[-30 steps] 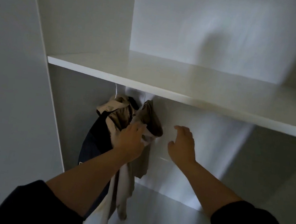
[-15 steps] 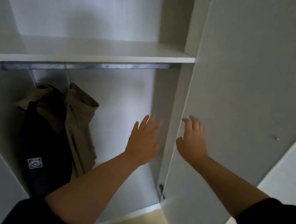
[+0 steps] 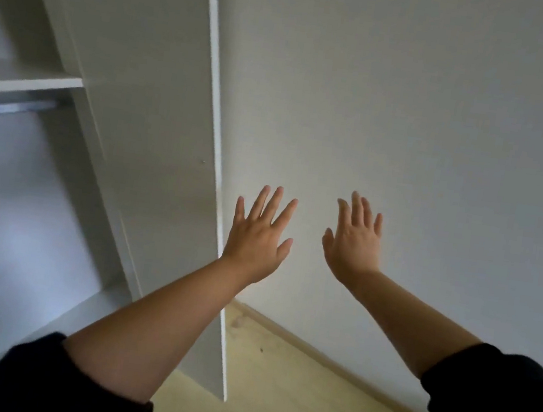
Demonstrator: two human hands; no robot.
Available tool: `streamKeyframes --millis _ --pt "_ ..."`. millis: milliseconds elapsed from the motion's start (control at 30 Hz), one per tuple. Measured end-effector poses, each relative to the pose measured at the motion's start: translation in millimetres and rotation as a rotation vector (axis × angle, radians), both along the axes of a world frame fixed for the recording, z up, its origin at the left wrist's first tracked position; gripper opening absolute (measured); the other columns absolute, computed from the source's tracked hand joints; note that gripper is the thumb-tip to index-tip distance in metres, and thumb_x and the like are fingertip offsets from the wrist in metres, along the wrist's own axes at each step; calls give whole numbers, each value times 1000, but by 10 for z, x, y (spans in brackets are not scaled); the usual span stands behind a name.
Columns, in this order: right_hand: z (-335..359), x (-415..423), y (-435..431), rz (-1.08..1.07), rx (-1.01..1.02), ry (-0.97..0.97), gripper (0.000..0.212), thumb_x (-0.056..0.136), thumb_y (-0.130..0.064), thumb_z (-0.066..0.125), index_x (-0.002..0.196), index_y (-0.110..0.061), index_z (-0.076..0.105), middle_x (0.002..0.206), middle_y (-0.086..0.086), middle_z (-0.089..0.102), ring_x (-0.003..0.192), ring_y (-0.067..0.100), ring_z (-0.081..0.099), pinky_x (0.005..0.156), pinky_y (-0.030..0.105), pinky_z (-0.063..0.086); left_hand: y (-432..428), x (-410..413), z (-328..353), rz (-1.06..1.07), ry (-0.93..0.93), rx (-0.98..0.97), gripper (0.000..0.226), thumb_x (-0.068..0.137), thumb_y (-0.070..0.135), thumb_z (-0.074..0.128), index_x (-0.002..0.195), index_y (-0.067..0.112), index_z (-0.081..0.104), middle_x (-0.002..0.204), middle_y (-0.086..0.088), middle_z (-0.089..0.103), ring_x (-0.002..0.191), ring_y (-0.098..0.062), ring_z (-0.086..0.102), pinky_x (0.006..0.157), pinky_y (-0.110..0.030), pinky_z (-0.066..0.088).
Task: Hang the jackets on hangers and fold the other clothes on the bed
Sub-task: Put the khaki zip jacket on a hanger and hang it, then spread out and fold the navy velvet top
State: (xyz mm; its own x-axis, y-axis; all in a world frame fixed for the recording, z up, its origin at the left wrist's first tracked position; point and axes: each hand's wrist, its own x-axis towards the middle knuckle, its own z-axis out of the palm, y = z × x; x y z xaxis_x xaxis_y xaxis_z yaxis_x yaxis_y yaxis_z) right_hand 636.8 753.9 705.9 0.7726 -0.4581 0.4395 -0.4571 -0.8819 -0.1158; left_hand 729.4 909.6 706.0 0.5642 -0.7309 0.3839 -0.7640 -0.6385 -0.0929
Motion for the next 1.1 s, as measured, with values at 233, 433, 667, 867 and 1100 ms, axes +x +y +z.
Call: streamKeyframes --millis 233,433,667,867,1100 --pt "-139 -2234 -1184 -250 -11 44 62 100 -42 25 153 -14 10 161 10 2 148 27 0 119 47 0 -1541 -1757 -32 -290 -50 10 68 98 52 24 152 25 -6 160 -5 -10 147 -27 -14 114 -57 -2" --pt "-423 -4088 -2007 -501 -21 176 65 99 -50 17 153 -17 3 161 8 -4 148 26 -5 118 47 -3 -2741 -3367 -328 -487 5 55 69 96 59 15 151 28 -13 159 -4 -16 145 -28 -19 113 -57 -7" --pt "-718 -5292 -2912 -739 88 226 66 99 -51 22 153 -18 4 161 7 -4 148 25 -3 117 51 2 -3996 -4482 -651 -686 23 131 69 97 58 17 151 27 -14 159 -6 -17 145 -28 -19 113 -57 -5" --pt "-1087 -5803 -3845 -910 172 255 67 99 -52 22 153 -18 4 161 6 -2 148 25 -1 117 53 5 -5263 -4929 -945 -879 54 189 70 97 56 20 151 27 -14 160 -6 -15 146 -28 -15 115 -54 1" --pt "-1437 -5981 -5133 -1037 266 279 67 99 -51 26 153 -16 7 161 8 2 148 26 1 118 50 4 -6735 -5123 -1413 -1000 99 319 69 97 57 18 151 26 -12 159 -7 -16 147 -27 -13 116 -50 2"
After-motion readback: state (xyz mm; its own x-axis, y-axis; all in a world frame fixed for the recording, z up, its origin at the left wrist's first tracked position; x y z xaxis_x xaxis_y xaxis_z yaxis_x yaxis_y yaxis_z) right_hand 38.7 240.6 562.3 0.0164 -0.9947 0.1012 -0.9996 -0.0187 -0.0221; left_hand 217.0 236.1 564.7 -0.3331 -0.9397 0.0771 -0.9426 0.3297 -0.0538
